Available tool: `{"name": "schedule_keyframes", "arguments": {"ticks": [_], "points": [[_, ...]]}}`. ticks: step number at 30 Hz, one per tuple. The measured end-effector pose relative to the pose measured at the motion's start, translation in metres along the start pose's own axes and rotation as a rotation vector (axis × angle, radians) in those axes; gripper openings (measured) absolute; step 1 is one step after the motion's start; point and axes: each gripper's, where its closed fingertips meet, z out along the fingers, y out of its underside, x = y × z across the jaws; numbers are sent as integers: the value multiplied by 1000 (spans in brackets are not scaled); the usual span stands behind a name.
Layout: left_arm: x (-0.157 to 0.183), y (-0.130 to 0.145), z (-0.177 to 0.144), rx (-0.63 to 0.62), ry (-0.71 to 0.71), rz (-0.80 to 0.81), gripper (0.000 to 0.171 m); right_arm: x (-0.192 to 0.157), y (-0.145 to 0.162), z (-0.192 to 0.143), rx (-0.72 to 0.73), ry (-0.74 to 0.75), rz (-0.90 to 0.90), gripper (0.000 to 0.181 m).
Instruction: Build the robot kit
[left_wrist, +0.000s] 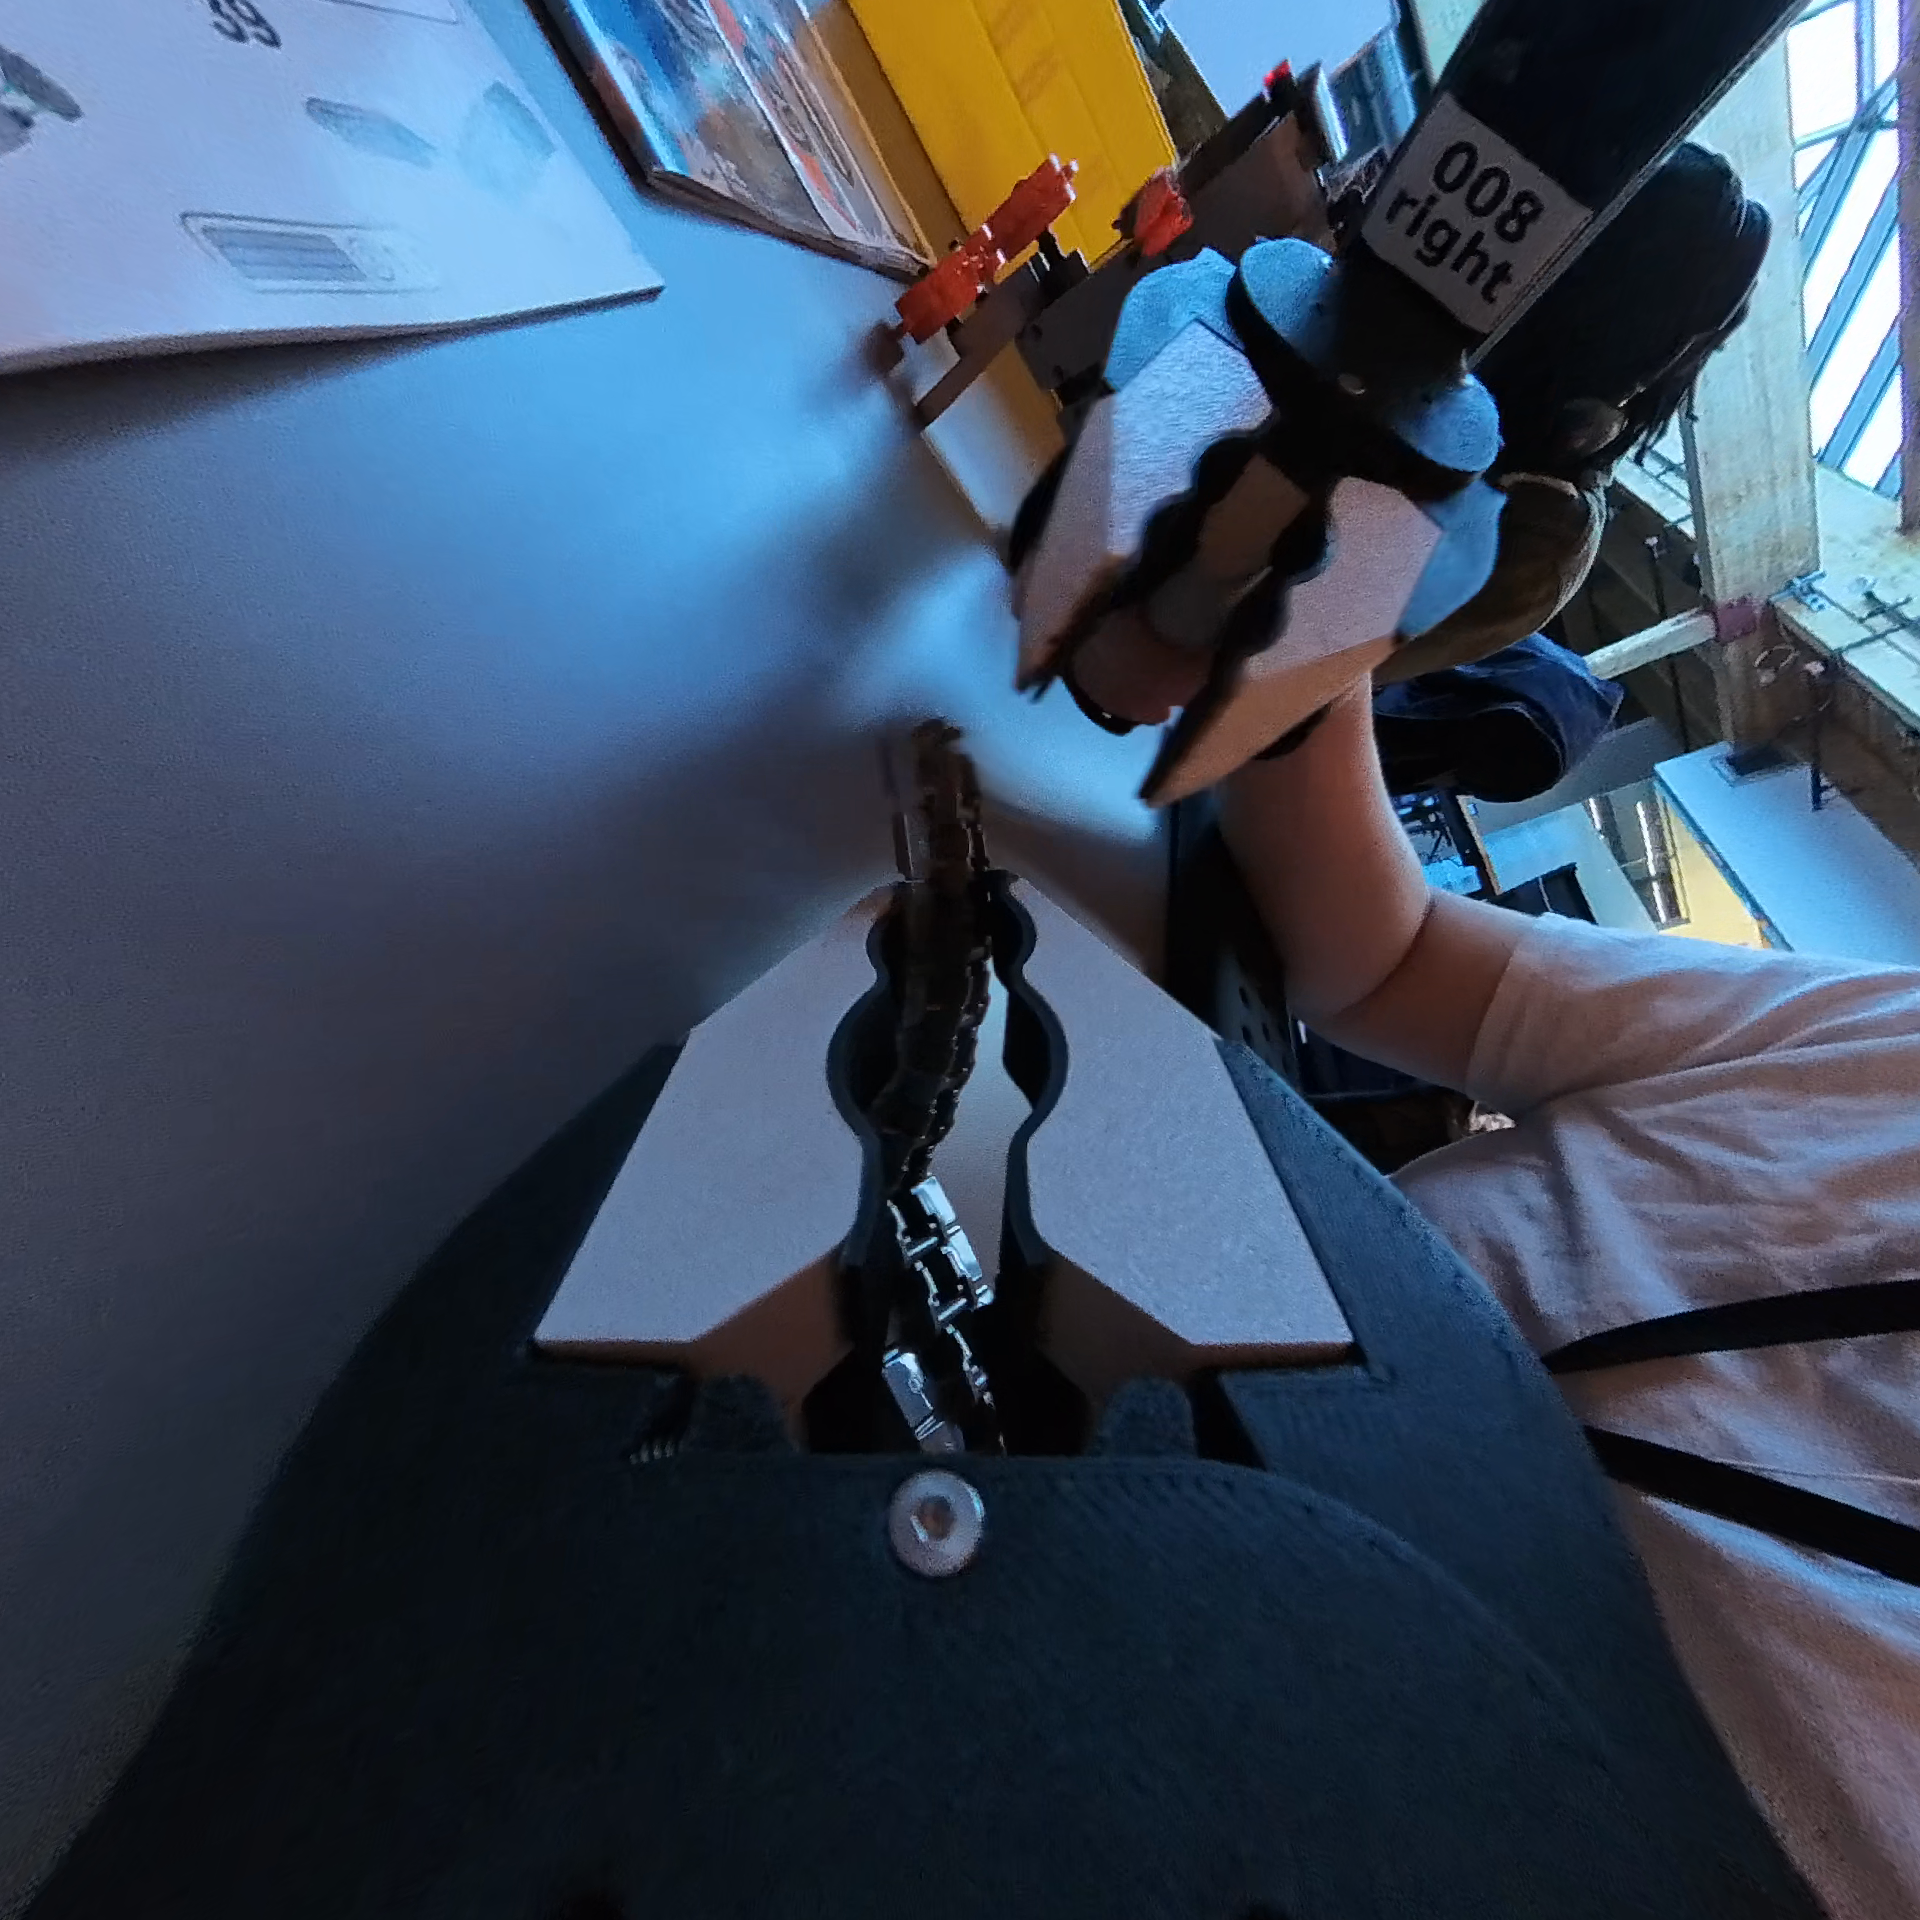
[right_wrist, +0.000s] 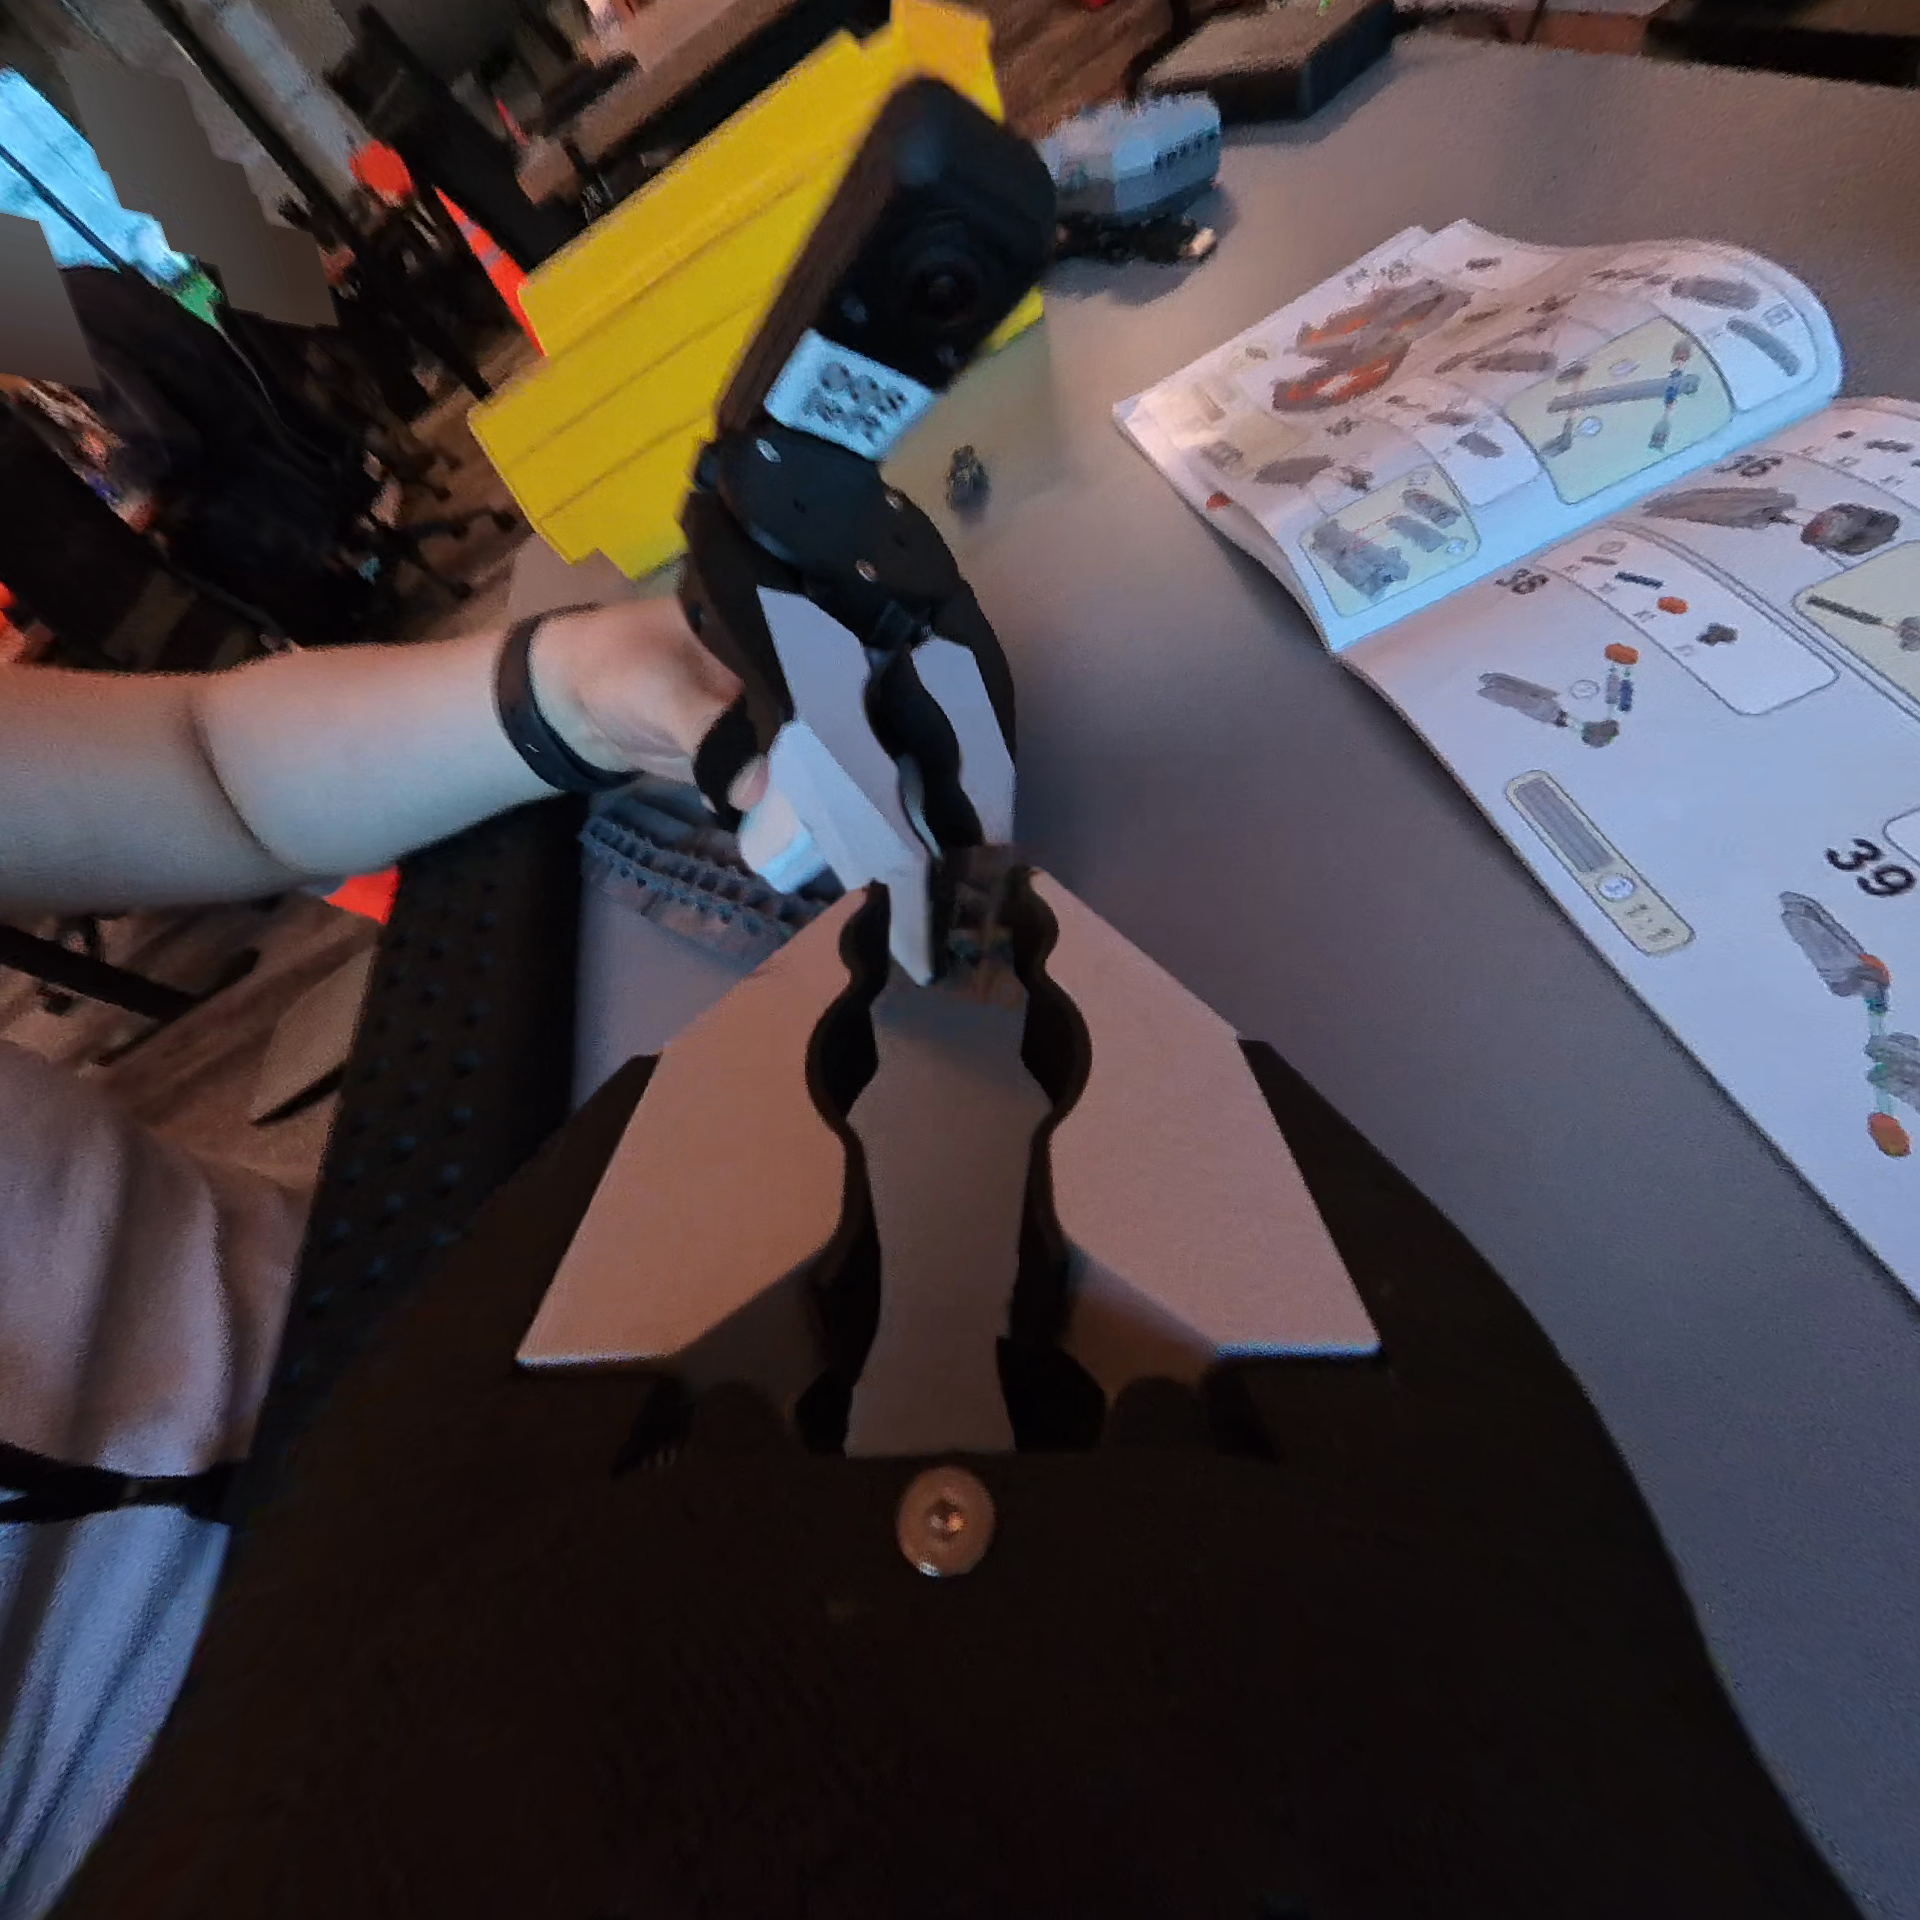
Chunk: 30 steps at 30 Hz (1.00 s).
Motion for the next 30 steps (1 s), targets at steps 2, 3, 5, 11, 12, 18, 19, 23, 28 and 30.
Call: {"name": "schedule_keyframes", "arguments": {"ticks": [2,3,5,11,12,18,19,23,28,30], "points": [[-1,0,0,-2,-2,-8,13,-3,-6,-2,31,-16,26,23],[-1,0,0,-3,-3,-3,13,1,-7,-3,35,12,30,23],[0,0,1,-3,-5,12,13,11,-3,-2,24,62,43,22],[5,1,1,-3,5,55,14,10,7,8,19,-63,231,24],[6,1,1,-5,6,73,15,7,8,9,20,-98,266,24],[19,-1,-1,19,39,171,14,-5,5,8,35,-296,446,8],[21,-2,-2,24,45,181,14,-7,3,7,48,-329,480,8],[25,-5,-4,36,56,217,13,-10,-4,5,90,-423,576,7],[22,-9,-8,52,18,257,14,-6,-9,4,134,-424,580,8],[21,-11,-10,65,12,253,14,-3,-13,1,161,-418,572,16]]}}
